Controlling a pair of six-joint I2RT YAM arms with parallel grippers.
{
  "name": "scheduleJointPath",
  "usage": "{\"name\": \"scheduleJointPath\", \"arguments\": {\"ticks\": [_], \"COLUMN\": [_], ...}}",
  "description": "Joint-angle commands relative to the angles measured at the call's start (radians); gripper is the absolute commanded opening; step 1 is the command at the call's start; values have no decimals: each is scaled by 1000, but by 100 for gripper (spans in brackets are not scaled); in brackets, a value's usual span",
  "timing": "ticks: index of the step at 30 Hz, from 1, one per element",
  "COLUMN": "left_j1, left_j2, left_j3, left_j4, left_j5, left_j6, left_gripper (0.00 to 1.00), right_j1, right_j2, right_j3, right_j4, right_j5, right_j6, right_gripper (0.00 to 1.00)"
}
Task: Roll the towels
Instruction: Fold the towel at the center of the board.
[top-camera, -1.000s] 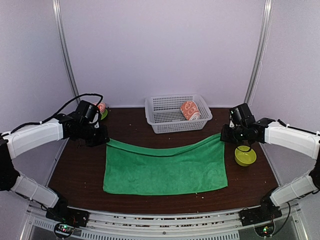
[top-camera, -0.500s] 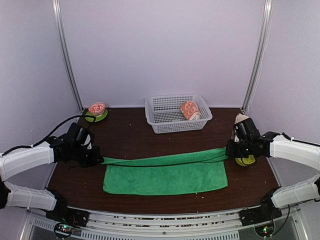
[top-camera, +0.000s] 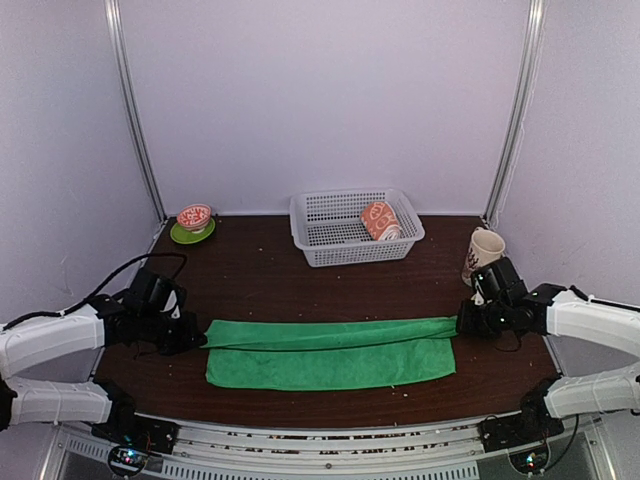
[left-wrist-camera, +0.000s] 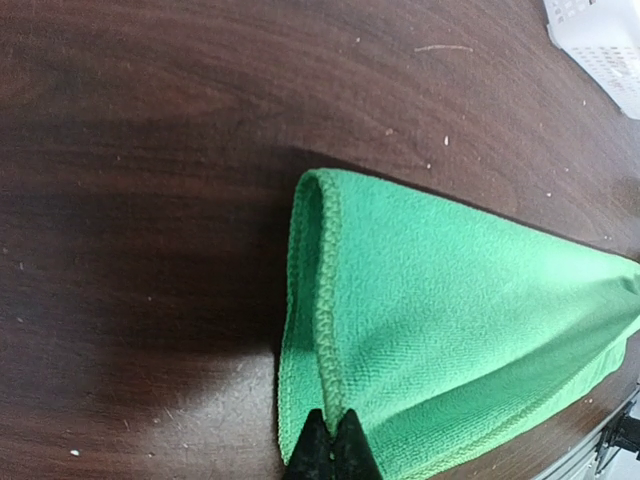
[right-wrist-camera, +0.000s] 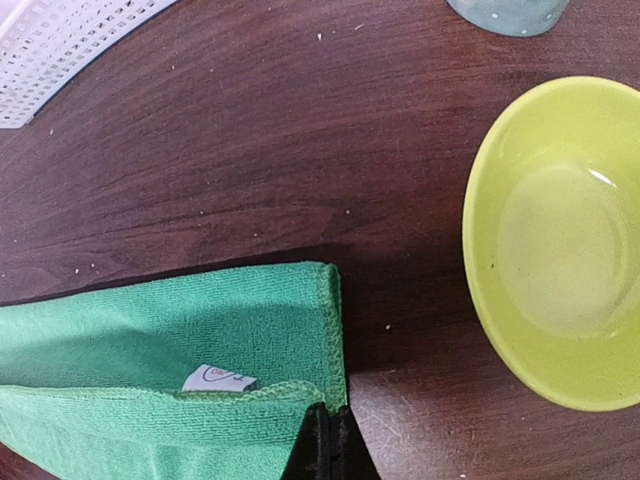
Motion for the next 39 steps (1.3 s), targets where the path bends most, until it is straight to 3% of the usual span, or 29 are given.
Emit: {"name": "scheduleJointPath", "arguments": {"ticks": [1, 8, 39], "left_j1": [-8, -57, -83], "left_j2": [-15, -26, -112], "left_j3": [-32, -53, -142], "left_j4": [39, 31, -34], "left_j5": [17, 21, 25], "left_j6": [-15, -20, -33], "left_gripper": [0, 0, 0], "right_j1": [17, 56, 102], "right_j2": [-38, -75, -223], "right_j3": [-25, -46, -160], "right_j4": [-23, -49, -99], "right_j5": [20, 31, 41], "right_j6": [23, 37, 101], "right_gripper": [0, 0, 0]}}
